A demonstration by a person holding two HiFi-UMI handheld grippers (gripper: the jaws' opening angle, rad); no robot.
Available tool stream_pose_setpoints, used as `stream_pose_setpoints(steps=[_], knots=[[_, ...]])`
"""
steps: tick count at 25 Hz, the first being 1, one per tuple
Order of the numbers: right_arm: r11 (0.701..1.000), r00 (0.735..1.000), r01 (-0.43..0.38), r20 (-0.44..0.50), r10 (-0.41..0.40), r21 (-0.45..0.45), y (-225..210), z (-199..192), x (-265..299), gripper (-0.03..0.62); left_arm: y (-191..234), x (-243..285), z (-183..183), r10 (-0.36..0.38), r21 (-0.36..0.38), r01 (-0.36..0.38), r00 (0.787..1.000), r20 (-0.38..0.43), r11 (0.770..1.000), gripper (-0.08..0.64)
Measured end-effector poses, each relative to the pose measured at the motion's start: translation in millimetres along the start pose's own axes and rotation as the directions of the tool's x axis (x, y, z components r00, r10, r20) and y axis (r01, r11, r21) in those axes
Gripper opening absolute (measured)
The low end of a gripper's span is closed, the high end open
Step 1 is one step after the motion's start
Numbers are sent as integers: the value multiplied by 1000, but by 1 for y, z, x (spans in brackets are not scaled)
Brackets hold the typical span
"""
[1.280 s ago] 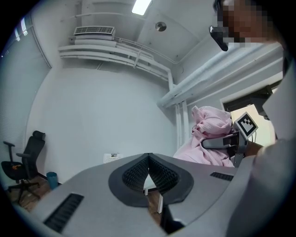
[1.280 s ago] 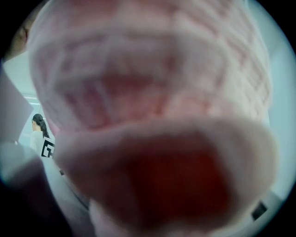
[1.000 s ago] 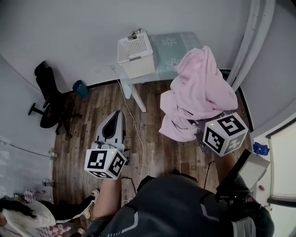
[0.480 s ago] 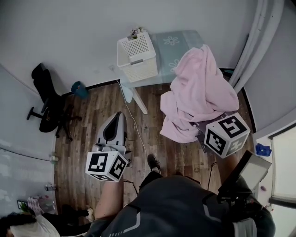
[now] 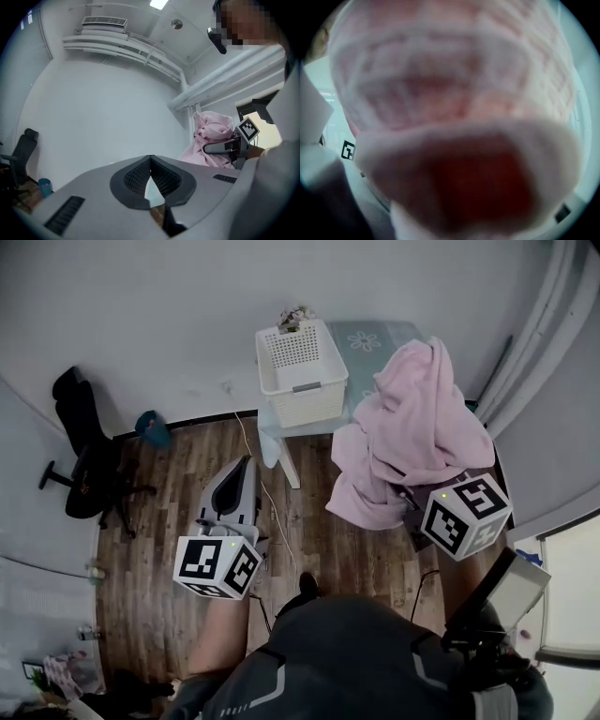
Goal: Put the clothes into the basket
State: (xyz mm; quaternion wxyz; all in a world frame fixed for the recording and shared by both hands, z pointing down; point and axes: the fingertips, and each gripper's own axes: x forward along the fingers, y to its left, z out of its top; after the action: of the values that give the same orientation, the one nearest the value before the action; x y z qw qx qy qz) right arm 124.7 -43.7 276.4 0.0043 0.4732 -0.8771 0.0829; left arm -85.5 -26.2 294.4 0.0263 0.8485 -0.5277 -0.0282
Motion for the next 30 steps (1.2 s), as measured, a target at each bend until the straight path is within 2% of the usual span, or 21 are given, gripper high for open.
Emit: stream_pose_setpoints(steps=[8, 14, 20, 23, 26, 30], knots=[[999, 999, 34, -14, -34, 15, 24, 9, 98, 350, 97, 28, 3, -28, -14, 28, 1000, -4, 1000, 9], [998, 999, 53, -2, -53, 27, 23, 11, 100, 349, 103, 29, -3, -50, -40, 50, 999, 4, 998, 9], [999, 999, 32, -8, -32, 17, 30, 14, 101, 348, 103, 28, -5, -46, -49, 46, 999, 5, 998, 9], [1000, 1000, 7, -6, -7, 18, 24, 24, 132, 348, 124, 48, 0, -27, -51, 27, 1000, 2, 998, 9], [999, 1000, -28, -6, 28, 26, 0, 28, 177, 349, 147, 84, 3, 9, -34, -9, 1000, -2, 999, 9], [997, 997, -74, 2, 74, 34, -28, 36, 205, 349, 149, 118, 14, 37, 3, -37, 999, 14, 999, 9]])
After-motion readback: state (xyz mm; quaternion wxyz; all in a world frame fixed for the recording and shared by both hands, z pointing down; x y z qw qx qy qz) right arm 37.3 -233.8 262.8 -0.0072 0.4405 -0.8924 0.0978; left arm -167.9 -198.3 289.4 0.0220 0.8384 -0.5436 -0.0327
